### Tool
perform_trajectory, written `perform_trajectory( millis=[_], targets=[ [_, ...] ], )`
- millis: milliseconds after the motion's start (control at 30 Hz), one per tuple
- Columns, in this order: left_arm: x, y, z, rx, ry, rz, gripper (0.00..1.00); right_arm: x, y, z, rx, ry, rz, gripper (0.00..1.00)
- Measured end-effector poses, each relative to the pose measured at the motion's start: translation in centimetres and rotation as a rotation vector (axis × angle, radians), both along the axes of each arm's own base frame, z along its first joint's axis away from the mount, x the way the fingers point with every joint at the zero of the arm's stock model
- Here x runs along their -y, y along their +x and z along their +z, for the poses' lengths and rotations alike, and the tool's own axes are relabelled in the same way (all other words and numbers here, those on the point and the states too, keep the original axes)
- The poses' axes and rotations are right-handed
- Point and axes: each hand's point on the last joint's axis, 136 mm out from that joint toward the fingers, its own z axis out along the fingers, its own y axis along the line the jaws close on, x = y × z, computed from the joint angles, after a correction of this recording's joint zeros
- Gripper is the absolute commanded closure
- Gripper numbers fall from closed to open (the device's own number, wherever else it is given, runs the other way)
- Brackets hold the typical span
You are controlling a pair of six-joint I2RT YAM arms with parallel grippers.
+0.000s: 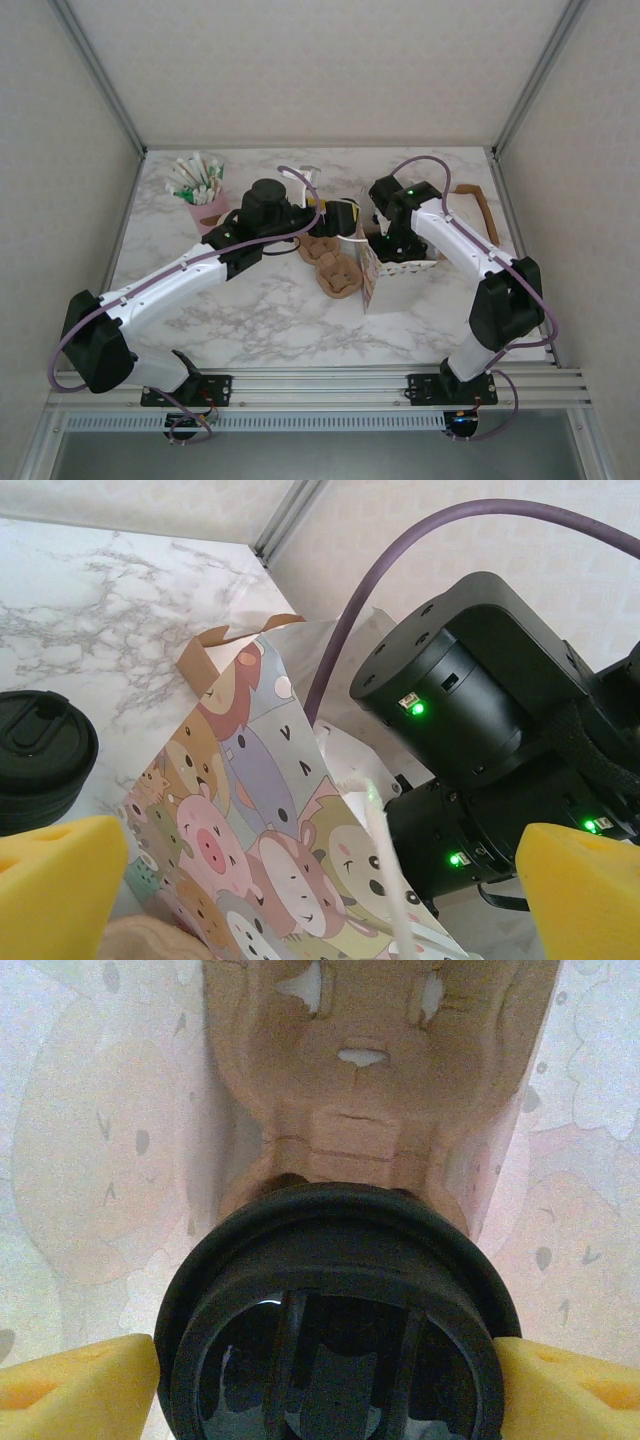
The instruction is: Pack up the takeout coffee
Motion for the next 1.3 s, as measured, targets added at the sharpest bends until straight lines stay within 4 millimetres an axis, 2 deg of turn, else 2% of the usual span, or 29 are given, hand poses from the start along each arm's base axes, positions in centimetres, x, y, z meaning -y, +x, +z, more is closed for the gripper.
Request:
perform_trajectory(
  millis=[1033, 1300],
  targets=[
    [0.0, 0.0, 0.0, 0.000, 0.000, 0.000, 0.00, 0.2, -0.4, 1.8, 0.016, 0.007, -0.004, 0.06],
    [0.0, 0.0, 0.0, 0.000, 0.000, 0.000, 0.00, 0.2, -0.3, 3.2, 0.053, 0.027, -0.010, 0.06]
  ],
)
